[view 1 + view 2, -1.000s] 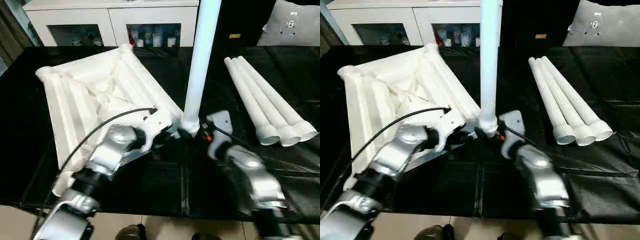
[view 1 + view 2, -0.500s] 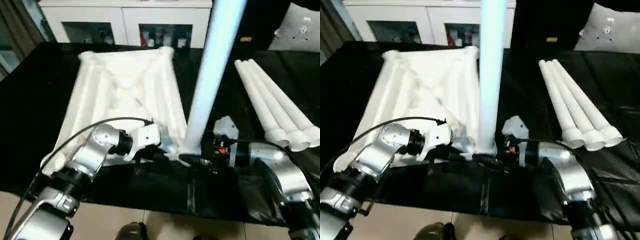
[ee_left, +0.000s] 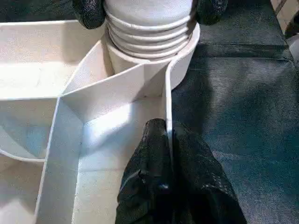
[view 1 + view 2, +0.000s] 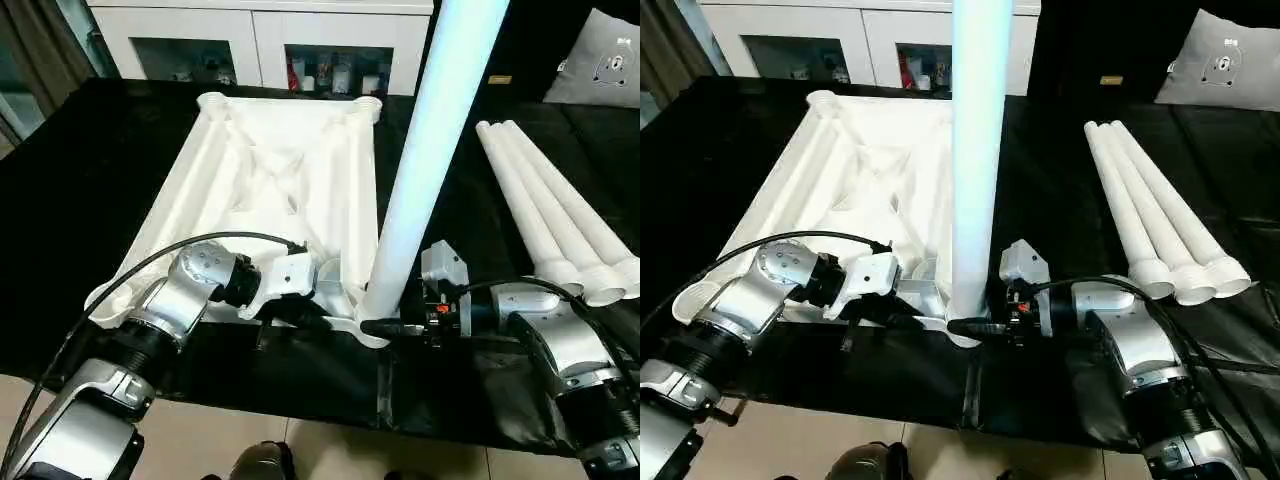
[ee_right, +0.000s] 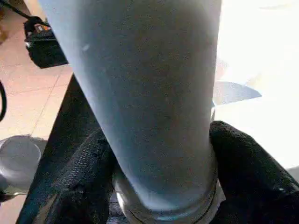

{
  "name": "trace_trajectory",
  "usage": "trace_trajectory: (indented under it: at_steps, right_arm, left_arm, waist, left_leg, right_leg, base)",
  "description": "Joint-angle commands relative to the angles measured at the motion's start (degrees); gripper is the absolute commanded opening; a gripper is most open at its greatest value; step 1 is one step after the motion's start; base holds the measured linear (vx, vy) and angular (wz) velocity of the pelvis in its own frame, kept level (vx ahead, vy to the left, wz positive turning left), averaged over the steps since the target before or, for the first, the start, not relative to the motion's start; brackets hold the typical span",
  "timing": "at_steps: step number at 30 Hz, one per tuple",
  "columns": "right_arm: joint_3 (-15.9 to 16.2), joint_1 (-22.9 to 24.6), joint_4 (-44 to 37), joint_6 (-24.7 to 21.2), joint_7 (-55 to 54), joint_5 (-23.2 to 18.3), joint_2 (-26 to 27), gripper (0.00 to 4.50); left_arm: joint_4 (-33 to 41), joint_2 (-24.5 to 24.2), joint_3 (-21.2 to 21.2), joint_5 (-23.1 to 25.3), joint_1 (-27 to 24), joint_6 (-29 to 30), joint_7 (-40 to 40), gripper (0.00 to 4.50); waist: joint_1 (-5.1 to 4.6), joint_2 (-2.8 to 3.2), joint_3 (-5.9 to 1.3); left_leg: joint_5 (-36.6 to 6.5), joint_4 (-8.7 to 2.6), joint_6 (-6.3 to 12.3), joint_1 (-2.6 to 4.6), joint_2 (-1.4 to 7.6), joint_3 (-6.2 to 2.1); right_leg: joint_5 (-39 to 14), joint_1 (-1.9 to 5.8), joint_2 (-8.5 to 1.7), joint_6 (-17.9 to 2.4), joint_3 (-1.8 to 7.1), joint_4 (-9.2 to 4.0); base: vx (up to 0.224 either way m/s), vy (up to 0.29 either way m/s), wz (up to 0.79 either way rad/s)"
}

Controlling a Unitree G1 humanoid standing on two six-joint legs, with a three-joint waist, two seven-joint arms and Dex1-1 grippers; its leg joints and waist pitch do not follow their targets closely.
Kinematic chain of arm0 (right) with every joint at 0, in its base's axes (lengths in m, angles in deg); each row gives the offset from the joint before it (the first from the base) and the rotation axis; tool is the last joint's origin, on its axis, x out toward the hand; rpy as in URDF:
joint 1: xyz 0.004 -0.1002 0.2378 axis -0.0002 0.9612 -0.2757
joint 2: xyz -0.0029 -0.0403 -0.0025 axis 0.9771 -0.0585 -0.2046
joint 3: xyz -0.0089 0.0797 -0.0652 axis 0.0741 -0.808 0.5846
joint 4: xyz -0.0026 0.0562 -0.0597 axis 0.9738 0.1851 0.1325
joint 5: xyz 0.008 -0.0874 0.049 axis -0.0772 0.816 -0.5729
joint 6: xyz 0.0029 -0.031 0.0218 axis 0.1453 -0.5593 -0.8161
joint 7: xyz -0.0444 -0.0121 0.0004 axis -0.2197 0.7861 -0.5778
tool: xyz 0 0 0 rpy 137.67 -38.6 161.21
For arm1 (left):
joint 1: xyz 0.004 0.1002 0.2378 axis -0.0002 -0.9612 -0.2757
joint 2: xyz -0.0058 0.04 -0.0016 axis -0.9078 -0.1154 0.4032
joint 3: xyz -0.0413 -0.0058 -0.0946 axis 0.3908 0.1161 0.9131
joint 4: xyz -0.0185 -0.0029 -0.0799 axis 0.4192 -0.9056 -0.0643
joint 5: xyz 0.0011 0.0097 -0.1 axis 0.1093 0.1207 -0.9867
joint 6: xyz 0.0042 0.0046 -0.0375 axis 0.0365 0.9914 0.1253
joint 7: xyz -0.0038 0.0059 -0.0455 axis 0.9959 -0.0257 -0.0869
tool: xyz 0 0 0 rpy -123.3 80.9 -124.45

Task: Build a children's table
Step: Rotate leg to tighten

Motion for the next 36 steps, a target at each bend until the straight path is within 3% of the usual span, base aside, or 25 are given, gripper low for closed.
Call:
trace_trajectory:
  at_steps: [1, 6, 10, 11, 13, 14, 15, 16, 17, 18, 19, 21, 23, 24, 28, 29, 30, 31, 33, 36]
  right_arm:
    - [1.0, -0.1, 0.2, 0.9, 1.9, -0.6, -0.2, 2.73]
    - [1.2, 0.7, -0.5, 0.1, 2.6, -1.8, 0.1, 2.66]
    - [0.9, 2.2, -2.3, -1.4, 1.6, -2.9, 0.9, 2.65]
    - [0.5, 3.1, -3.6, -3.1, -1.2, -3.2, 2.3, 2.65]
    - [-0.3, 4.3, -5.3, -4.8, -7.4, -2.5, 5.4, 2.65]
    - [-1.3, 5.0, -6.4, -6.6, -15.9, -0.8, 9.5, 2.65]
    - [-2.2, 5.0, -6.7, -8.8, -21.7, 0.1, 12.4, 2.65]
    - [-2.6, 5.0, -6.8, -10.1, -25.4, 0.8, 14.3, 2.65]
    - [-2.6, 5.0, -6.8, -10.1, -25.4, 0.8, 14.3, 2.65]
    - [-2.9, 5.0, -7.1, -11.8, -29.6, 1.6, 16.6, 2.64]
    - [-3.1, 4.9, -7.3, -12.9, -32.8, 2.3, 18.6, 2.64]
    - [-3.3, 4.9, -7.4, -13.6, -34.7, 2.7, 19.7, 2.64]
    - [-3.8, 4.7, -7.1, -14.5, -37.7, 3.5, 21.3, 2.64]
    - [-4.1, 4.5, -6.9, -14.9, -39.5, 4.0, 22.2, 2.64]
    - [-6.3, 4.6, -7.1, -16.8, -48.5, 6.5, 25.9, 2.64]
    - [-6.6, 4.7, -7.3, -16.8, -48.9, 6.5, 26.2, 3.19]
    - [-7.2, 5.3, -8.0, -16.3, -50.4, 6.7, 26.2, 3.33]
    - [-7.2, 5.3, -8.0, -16.3, -50.4, 6.7, 26.2, 3.36]
    - [-7.8, 6.0, -8.9, -15.2, -53.0, 7.8, 25.9, 3.68]
    - [-7.6, 6.4, -9.0, -12.9, -54.3, 10.1, 24.5, 3.76]
  left_arm:
    - [-0.7, -0.5, -1.8, 1.1, 0.5, -0.5, -1.3, 0.00]
    - [-1.5, -0.3, -1.9, 1.2, 0.6, -0.6, -1.4, 0.00]
    - [-1.1, 0.2, -1.5, 1.5, 0.7, 3.3, 0.4, 0.00]
    - [-0.8, 1.5, -0.4, 1.1, 0.8, 6.3, 3.1, 0.00]
    - [-0.1, 3.8, 1.6, 0.6, 1.1, 11.0, 8.1, 0.00]
    - [0.3, 7.1, 4.1, 0.1, 1.6, 15.9, 15.0, 0.00]
    - [0.6, 9.3, 5.8, -0.5, 1.9, 19.2, 19.1, 0.00]
    - [0.8, 10.9, 6.8, -0.7, 2.0, 21.1, 22.1, 0.00]
    - [0.8, 10.9, 6.8, -0.7, 2.0, 21.1, 22.1, 0.00]
    - [1.4, 13.1, 8.0, -1.1, 2.0, 23.4, 25.5, 0.00]
    - [1.8, 14.8, 8.9, -0.9, 2.1, 25.0, 28.8, 0.00]
    - [2.1, 15.9, 9.4, -0.8, 2.1, 26.0, 30.8, 0.00]
    - [2.2, 17.3, 9.8, -0.4, 2.2, 26.8, 33.1, 0.00]
    - [2.2, 18.0, 9.9, -0.1, 2.3, 27.0, 34.4, 0.00]
    - [3.1, 20.5, 10.5, 1.8, 2.3, 25.1, 39.8, 0.00]
    - [3.2, 20.5, 10.3, 2.1, 2.2, 24.9, 39.9, 0.00]
    - [3.8, 19.6, 9.2, 3.0, 2.0, 23.2, 38.9, 0.00]
    - [3.8, 19.6, 9.2, 3.0, 2.0, 23.2, 38.9, 0.00]
    - [4.7, 18.0, 7.6, 3.9, 1.5, 20.8, 37.7, 0.00]
    - [4.9, 16.9, 6.9, 3.9, 1.1, 18.1, 36.0, 0.00]
  waist:
    - [-0.37, -0.90, -3.62]
    - [-0.41, -1.16, -3.61]
    - [-0.33, -1.14, -3.55]
    - [-0.36, -0.67, -3.51]
    - [-0.23, -0.56, -3.34]
    - [-0.78, -0.77, -3.23]
    - [-1.01, -0.50, -2.98]
    - [-1.39, -0.85, -2.98]
    - [-1.39, -0.85, -2.98]
    - [-2.11, -0.96, -2.71]
    - [-2.15, -0.60, -2.86]
    - [-2.68, -0.89, -2.67]
    - [-2.62, -0.89, -3.02]
    - [-2.68, -0.86, -3.11]
    - [-2.78, -0.66, -3.70]
    - [-2.78, -0.62, -3.81]
    - [-2.74, -0.38, -4.24]
    - [-2.79, -0.40, -4.43]
    - [-2.75, -0.06, -4.68]
    - [-2.94, -0.17, -5.28]
  left_leg:
    - [-10.5, -3.37, 6.68, 1.48, 4.18, -1.29]
    - [-10.3, -3.38, 6.84, 1.51, 4.21, -1.24]
    - [-10.4, -3.41, 6.84, 1.52, 4.22, -1.22]
    - [-10.6, -3.52, 6.59, 1.57, 4.27, -1.23]
    - [-12.2, -3.75, 5.45, 1.77, 4.40, -1.30]
    - [-13.7, -4.21, 4.25, 1.49, 4.27, -1.43]
    - [-15.9, -4.48, 2.42, 1.79, 4.25, -1.44]
    - [-17.9, -4.63, 0.86, 1.78, 3.91, -1.77]
    - [-17.9, -4.63, 0.86, 1.78, 3.91, -1.77]
    - [-19.5, -4.81, -0.19, 1.76, 3.80, -1.83]
    - [-20.2, -4.73, -0.28, 1.94, 3.73, -1.96]
    - [-21.6, -4.83, -0.31, 2.07, 3.59, -1.89]
    - [-20.4, -4.78, 0.05, 2.19, 3.56, -1.82]
    - [-18.0, -4.81, 0.64, 1.86, 3.58, -1.79]
    - [-13.8, -4.43, 1.97, 1.66, 3.42, -1.57]
    - [-13.0, -4.35, 2.32, 1.60, 3.41, -1.53]
    - [-12.2, -4.21, 2.55, 1.65, 3.46, -1.55]
    - [-9.5, -3.97, 3.64, 1.41, 3.39, -1.51]
    - [-8.5, -3.73, 4.51, 1.41, 3.40, -1.54]
    - [-4.9, -3.01, 5.55, 0.90, 3.16, -1.49]
  right_leg:
    - [-4.2, 2.19, -4.25, -16.1, 2.74, -3.60]
    - [-4.1, 2.14, -4.24, -16.2, 2.76, -3.60]
    - [-5.0, 2.09, -4.29, -16.2, 2.79, -3.68]
    - [-5.4, 2.00, -4.21, -16.1, 2.84, -3.62]
    - [-6.8, 1.80, -4.23, -16.2, 2.97, -3.98]
    - [-9.1, 2.16, -4.26, -15.6, 2.90, -4.09]
    - [-12.1, 1.66, -4.20, -15.2, 3.04, -4.40]
    - [-17.0, 2.04, -4.62, -13.9, 2.89, -4.82]
    - [-17.0, 2.04, -4.62, -13.9, 2.89, -4.82]
    - [-21.4, 1.89, -4.64, -11.6, 2.96, -5.40]
    - [-22.5, 1.80, -4.72, -11.3, 2.98, -5.55]
    - [-24.8, 1.64, -4.68, -10.0, 3.21, -6.19]
    - [-24.0, 1.72, -4.63, -9.6, 3.30, -6.25]
    - [-20.8, 1.86, -4.47, -9.8, 3.25, -6.02]
    - [-12.8, 2.13, -4.19, -10.9, 3.16, -5.30]
    - [-11.5, 2.18, -4.13, -11.1, 3.16, -5.21]
    - [-10.0, 2.39, -4.09, -11.3, 3.12, -4.95]
    - [-4.4, 2.55, -3.89, -12.0, 2.95, -4.43]
    - [-1.2, 2.60, -3.89, -12.4, 2.85, -4.26]
    - [5.4, 2.89, -3.87, -13.4, 2.72, -3.28]
  base:
    - [0.000, 0.000, 0.00]
    - [0.000, 0.000, 0.00]
    - [0.000, 0.000, 0.00]
    - [0.000, 0.000, 0.00]
    - [0.000, 0.000, 0.00]
    - [0.000, 0.000, 0.00]
    - [0.000, 0.000, 0.00]
    - [0.000, 0.000, 0.00]
    - [0.000, 0.000, 0.00]
    - [0.000, 0.000, 0.00]
    - [0.000, 0.000, 0.00]
    - [0.000, 0.000, 0.00]
    - [0.000, 0.000, 0.00]
    - [0.000, 0.000, 0.00]
    - [0.000, 0.000, 0.00]
    - [0.000, 0.000, 0.00]
    - [0.059, 0.001, 0.01]
    - [0.000, 0.000, 0.00]
    - [0.000, 0.000, 0.00]
    - [0.000, 0.000, 0.00]
